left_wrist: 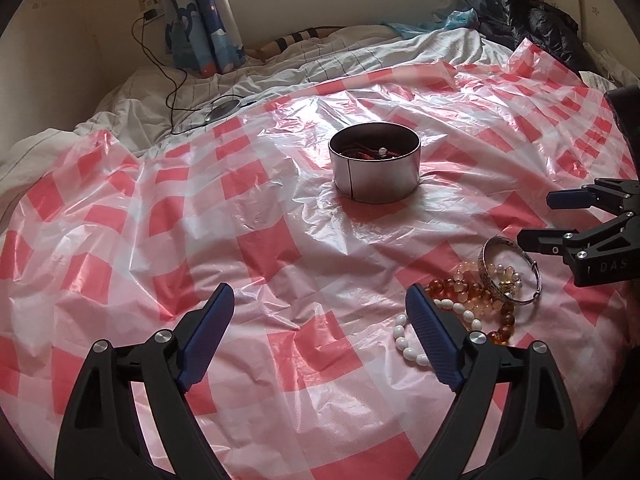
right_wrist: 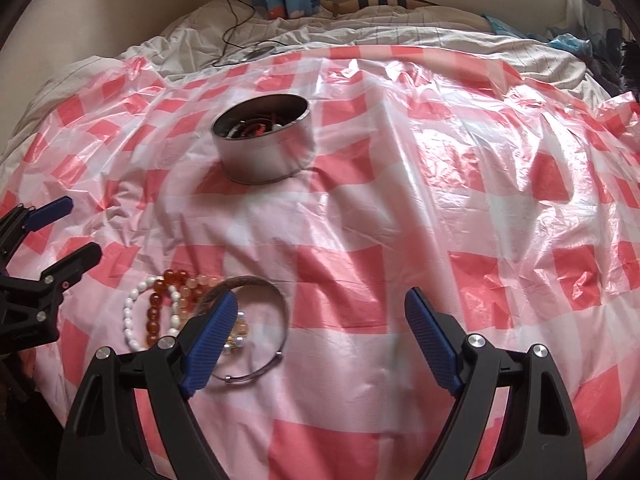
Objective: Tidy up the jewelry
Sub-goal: 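Move both open tools back to the remaining bead strands and bangle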
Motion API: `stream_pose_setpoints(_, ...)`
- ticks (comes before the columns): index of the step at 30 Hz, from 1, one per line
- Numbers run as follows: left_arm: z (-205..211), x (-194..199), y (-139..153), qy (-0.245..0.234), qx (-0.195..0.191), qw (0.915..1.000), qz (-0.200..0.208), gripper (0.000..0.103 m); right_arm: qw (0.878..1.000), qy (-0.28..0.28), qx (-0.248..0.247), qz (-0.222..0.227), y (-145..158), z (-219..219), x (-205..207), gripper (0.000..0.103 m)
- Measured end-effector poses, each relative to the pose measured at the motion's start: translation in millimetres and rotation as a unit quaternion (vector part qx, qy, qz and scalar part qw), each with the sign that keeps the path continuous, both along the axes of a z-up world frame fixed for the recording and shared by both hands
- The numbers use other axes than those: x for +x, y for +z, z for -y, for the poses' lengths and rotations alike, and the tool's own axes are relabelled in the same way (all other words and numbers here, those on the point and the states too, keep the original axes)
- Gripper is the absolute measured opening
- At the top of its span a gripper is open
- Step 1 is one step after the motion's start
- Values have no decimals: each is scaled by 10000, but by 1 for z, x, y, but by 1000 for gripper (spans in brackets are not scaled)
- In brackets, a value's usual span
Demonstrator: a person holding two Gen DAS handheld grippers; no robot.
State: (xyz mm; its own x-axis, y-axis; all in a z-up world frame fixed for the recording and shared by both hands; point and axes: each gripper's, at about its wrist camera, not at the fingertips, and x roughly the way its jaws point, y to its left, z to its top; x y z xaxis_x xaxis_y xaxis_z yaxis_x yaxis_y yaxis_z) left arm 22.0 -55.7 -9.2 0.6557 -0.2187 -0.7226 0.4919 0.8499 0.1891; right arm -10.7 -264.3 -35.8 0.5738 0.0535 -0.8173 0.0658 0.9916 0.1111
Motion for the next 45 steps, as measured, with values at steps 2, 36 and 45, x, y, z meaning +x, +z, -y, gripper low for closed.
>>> stream_pose_setpoints(2,5,1,-3,-41,126,9999,47,84,10000,-6,-44,-24,-1,1,2,82)
stream_pose_setpoints(36,-15,32,-9,371,-1025,9924,-573,87,9673,141,2523,-196,-16,38,8,84)
stream_pose_setpoints(45,-25,40,-12,636,-1289,9868,-742,89,9581,473,2822,91,-2,31,5,78)
